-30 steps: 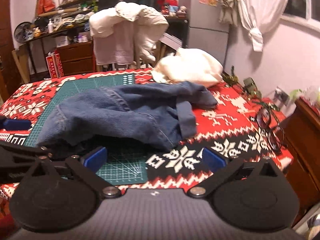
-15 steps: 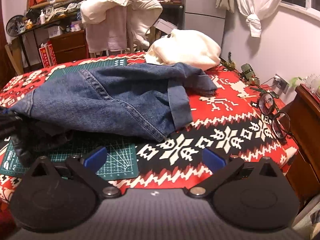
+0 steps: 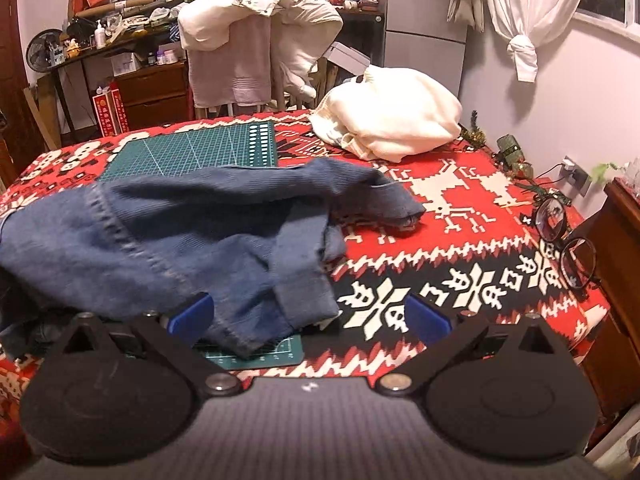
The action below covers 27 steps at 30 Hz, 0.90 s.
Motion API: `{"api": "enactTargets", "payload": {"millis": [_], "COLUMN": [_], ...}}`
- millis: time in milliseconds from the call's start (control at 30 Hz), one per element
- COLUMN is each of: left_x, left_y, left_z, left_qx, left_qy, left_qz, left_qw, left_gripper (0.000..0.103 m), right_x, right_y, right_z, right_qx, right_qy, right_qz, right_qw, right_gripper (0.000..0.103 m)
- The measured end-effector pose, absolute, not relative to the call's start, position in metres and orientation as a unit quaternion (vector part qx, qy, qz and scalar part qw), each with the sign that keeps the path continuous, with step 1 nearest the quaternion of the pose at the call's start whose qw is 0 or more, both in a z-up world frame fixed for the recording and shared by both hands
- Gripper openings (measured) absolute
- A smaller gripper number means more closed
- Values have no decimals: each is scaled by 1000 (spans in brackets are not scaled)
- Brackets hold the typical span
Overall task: Fold clothes
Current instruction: 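Grasp a jacket edge with the left gripper while the right gripper holds another edge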
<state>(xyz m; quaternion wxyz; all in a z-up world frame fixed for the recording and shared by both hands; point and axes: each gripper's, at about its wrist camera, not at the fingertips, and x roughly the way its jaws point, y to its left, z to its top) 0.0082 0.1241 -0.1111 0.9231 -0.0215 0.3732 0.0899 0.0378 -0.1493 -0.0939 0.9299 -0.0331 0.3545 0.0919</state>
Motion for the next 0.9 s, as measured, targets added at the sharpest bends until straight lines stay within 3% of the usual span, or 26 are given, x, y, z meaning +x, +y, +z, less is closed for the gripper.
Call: {"api": "enactTargets", "payload": {"millis": [133,367,500,667,900], "left_x": [7,9,8,4,-9], "left_y": [133,133,133,129,120], "left_z": [-115,-117,-118,-115,-110], "left_qx": [-37,-26,-25,-18,4], "left_qy": [378,377,380,381,373], "left_qz": [92,95,95,91,77], "left_qw": [921,921,920,920,925], "left_gripper": [9,10,16,16,16], "right_x": [43,77,85,71,39], "right_y": [-147,-144,-143,-138,-167], "right_z": [-96,-112,-118,-112,-98], "right_qx": [-30,-23,4,-30,8], "right_qy": [349,362,384,386,403], "right_qz": [97,107,143,134,130], "right_qw": [932,926,912,912,906], "right_gripper": [98,73,32,16,12]}}
